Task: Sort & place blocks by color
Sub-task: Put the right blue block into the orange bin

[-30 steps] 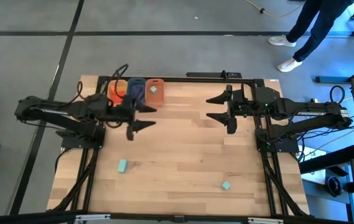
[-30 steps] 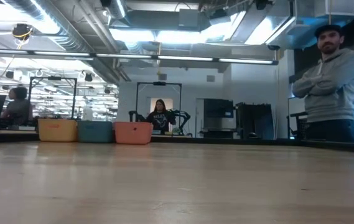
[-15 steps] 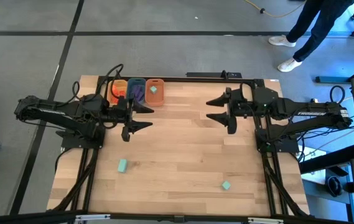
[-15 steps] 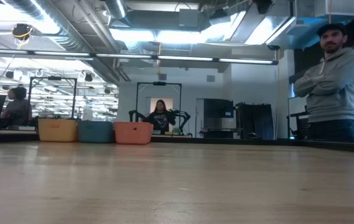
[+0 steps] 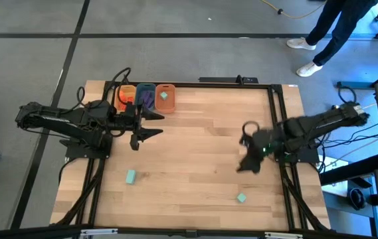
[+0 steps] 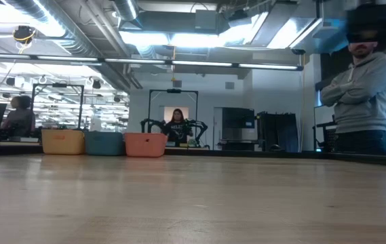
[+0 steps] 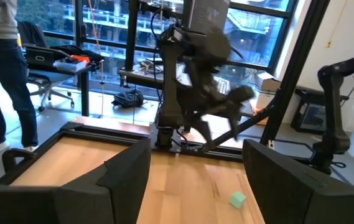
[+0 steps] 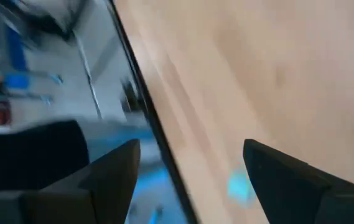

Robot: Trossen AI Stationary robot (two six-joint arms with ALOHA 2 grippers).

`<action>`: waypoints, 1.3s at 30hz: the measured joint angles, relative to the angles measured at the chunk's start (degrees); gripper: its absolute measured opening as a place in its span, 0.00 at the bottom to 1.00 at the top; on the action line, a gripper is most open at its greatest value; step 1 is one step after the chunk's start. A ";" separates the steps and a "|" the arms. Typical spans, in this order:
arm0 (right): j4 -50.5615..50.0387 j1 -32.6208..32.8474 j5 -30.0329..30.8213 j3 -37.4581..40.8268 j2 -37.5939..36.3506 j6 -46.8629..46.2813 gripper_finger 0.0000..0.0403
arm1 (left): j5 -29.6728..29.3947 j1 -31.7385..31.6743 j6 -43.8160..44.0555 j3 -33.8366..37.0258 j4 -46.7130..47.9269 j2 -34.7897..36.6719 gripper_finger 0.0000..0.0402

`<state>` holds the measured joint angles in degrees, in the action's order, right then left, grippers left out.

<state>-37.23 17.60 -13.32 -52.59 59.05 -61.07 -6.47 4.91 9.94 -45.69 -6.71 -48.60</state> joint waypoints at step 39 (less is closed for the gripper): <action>-14.32 22.06 4.72 -17.32 49.83 -22.68 0.71 | -0.09 0.00 0.10 -0.02 -0.73 0.00 0.61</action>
<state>-51.55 39.66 -8.60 -69.91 108.88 -83.74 -6.55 4.91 10.04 -45.71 -7.44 -48.60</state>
